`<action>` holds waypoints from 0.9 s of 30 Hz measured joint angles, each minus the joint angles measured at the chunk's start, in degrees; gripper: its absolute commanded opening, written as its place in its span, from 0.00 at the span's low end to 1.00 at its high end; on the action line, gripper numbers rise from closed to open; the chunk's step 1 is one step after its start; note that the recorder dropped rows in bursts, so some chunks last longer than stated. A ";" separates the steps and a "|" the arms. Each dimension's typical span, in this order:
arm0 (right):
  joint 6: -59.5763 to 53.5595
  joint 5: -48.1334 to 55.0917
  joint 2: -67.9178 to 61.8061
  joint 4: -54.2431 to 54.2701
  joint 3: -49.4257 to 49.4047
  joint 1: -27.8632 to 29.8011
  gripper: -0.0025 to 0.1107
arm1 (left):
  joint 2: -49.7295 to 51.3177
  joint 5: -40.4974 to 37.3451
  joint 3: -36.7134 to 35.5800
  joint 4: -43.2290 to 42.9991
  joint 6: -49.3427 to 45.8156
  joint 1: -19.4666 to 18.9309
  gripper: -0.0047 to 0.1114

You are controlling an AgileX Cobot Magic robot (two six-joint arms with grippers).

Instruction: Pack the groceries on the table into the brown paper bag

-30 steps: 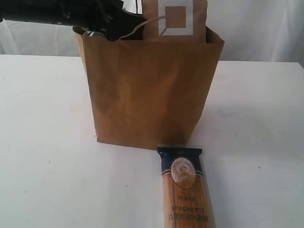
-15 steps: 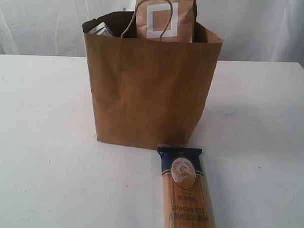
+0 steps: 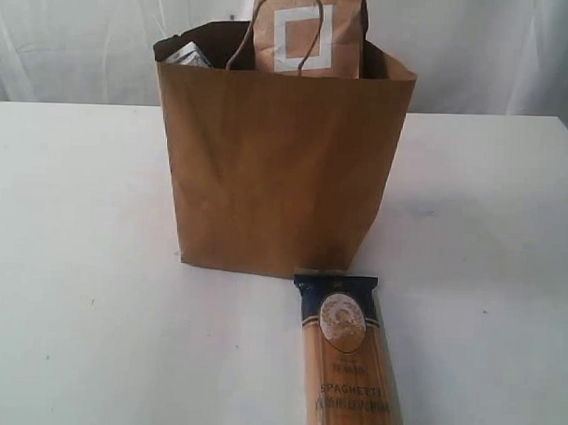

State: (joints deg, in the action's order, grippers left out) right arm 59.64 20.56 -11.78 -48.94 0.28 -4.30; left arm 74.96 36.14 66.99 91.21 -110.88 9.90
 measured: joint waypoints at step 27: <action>0.28 0.00 0.00 0.00 0.00 0.00 0.02 | -66.38 -38.36 -50.10 -16.18 55.97 -29.16 0.04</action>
State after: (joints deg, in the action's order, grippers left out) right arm 59.92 20.56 -11.78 -48.94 0.28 -4.30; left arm 8.58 -2.22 16.88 75.03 -54.92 -19.26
